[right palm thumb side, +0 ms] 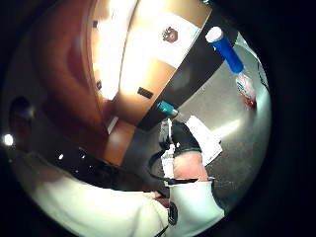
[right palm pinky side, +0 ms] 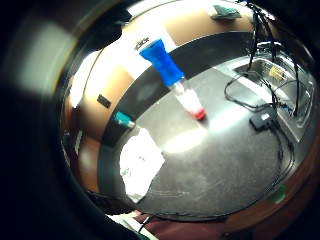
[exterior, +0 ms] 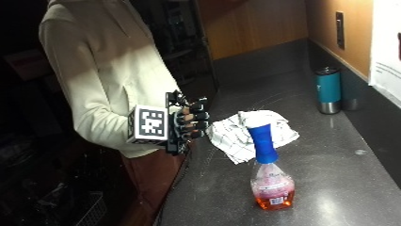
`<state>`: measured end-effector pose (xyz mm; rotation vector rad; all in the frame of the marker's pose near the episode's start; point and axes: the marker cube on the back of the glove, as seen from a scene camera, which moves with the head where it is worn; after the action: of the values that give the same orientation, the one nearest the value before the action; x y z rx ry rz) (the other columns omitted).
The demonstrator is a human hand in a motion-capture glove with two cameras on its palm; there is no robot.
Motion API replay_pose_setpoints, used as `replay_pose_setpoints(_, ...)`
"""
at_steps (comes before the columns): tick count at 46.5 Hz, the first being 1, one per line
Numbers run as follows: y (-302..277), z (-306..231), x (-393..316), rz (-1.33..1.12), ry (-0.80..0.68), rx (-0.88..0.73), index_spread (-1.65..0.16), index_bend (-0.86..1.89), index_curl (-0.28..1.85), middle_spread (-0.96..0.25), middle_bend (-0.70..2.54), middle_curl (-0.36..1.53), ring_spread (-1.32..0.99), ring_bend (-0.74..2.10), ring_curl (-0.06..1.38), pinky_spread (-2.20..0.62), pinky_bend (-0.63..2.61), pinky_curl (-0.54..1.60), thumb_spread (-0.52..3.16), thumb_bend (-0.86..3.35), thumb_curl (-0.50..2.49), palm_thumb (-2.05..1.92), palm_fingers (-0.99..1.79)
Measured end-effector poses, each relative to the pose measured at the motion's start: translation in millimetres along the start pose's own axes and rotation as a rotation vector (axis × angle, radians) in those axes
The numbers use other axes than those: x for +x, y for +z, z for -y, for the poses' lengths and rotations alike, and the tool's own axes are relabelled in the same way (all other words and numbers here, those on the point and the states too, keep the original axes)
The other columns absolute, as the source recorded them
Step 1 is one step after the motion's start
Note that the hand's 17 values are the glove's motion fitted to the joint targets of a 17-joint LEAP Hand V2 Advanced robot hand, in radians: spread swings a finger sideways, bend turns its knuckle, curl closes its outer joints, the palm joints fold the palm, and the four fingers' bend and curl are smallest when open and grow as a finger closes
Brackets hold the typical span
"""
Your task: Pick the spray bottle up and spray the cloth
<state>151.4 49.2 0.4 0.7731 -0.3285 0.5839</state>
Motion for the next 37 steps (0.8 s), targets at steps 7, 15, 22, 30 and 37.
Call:
replay_pose_setpoints(7, 15, 14, 21, 0.004, 0.064, 0.013, -0.29, 0.1, 0.26, -0.02, 0.21, 0.36, -0.04, 0.34, 0.3, 0.1, 0.28, 0.33, 0.97, -0.03, 0.48, 0.7, 0.31)
replay_pose_setpoints(15, 29, 27, 45, 0.059, 0.181, -0.013, -0.29, 0.11, 0.24, -0.01, 0.21, 0.36, -0.04, 0.36, 0.31, 0.1, 0.3, 0.34, 0.96, -0.04, 0.47, 0.67, 0.28)
replay_pose_setpoints(22, 46, 39, 64, 0.107, 0.267, -0.006, -0.29, 0.1, 0.23, 0.0, 0.21, 0.37, -0.03, 0.35, 0.31, 0.1, 0.32, 0.35, 0.95, -0.05, 0.45, 0.61, 0.21)
replay_pose_setpoints(30, 70, 60, 99, 0.148, 0.403, -0.022, -0.29, 0.12, 0.23, 0.0, 0.21, 0.37, -0.03, 0.34, 0.3, 0.1, 0.32, 0.35, 0.94, -0.04, 0.42, 0.57, 0.17)
replay_pose_setpoints(37, 86, 82, 115, 0.172, 0.453, -0.038, -0.31, 0.13, 0.23, -0.01, 0.2, 0.37, -0.03, 0.32, 0.3, 0.1, 0.33, 0.35, 0.92, -0.04, 0.41, 0.56, 0.12)
